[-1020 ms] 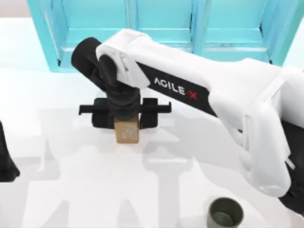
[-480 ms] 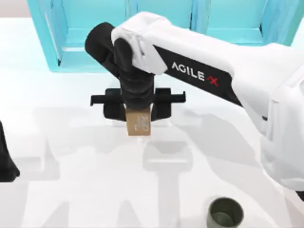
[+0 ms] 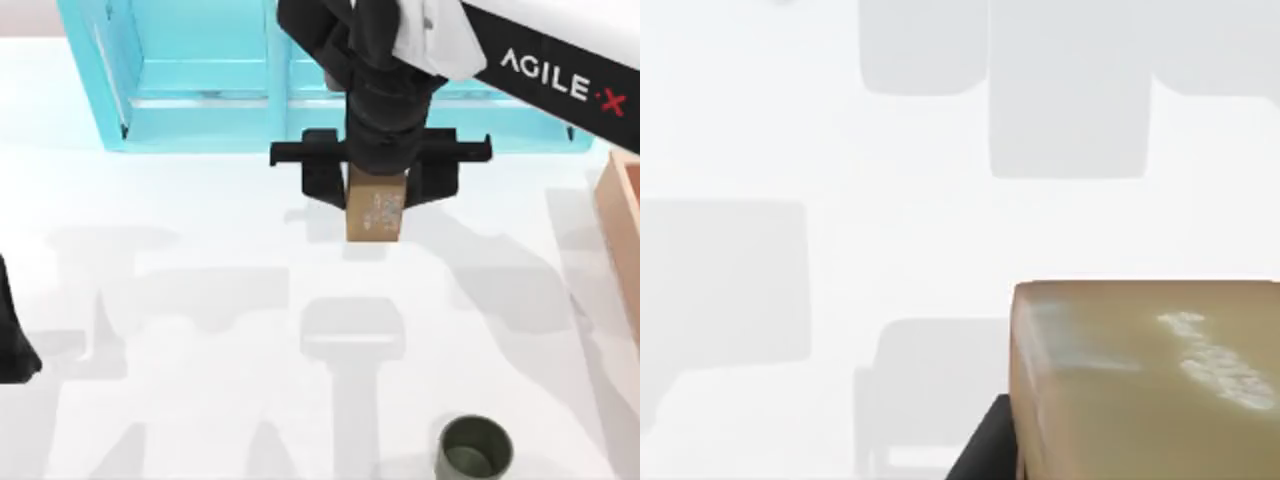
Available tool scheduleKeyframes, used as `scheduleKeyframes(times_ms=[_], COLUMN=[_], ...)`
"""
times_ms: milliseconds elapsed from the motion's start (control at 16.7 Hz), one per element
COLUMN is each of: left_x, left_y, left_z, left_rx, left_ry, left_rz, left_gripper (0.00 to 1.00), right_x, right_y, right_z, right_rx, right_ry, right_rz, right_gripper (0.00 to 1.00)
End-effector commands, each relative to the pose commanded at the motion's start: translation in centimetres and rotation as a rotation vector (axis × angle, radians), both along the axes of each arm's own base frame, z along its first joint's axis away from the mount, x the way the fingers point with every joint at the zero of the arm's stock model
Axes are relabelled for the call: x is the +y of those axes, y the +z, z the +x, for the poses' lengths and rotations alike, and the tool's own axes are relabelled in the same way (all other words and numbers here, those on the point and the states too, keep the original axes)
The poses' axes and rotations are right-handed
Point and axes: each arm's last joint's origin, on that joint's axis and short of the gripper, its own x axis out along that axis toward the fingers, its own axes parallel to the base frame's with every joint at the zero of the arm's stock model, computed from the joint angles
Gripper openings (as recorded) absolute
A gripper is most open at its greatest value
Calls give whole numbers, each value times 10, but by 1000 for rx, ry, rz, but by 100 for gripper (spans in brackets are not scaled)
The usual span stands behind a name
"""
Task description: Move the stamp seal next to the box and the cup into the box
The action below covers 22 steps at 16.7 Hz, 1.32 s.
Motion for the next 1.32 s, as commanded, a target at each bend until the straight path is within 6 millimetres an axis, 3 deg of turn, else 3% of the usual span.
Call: scheduleKeyframes(times_ms=[240, 420, 720, 1080, 1320], left_x=[0, 0, 0, 0, 0], left_y=[0, 0, 0, 0, 0], left_z=[0, 0, 0, 0, 0], left_rx=[0, 0, 0, 0, 0], left_ry=[0, 0, 0, 0, 0], left_rz=[0, 0, 0, 0, 0], left_gripper=[100, 100, 100, 100, 100], right_x=[2, -11, -65, -138, -166], right_y=[-1, 3, 16, 23, 22], right_z=[-1, -3, -16, -52, -73], right_rx=[-1, 4, 9, 5, -2], right_ry=[3, 6, 3, 2, 2], right_rz=[0, -5, -9, -7, -4], right_gripper=[0, 0, 0, 0, 0])
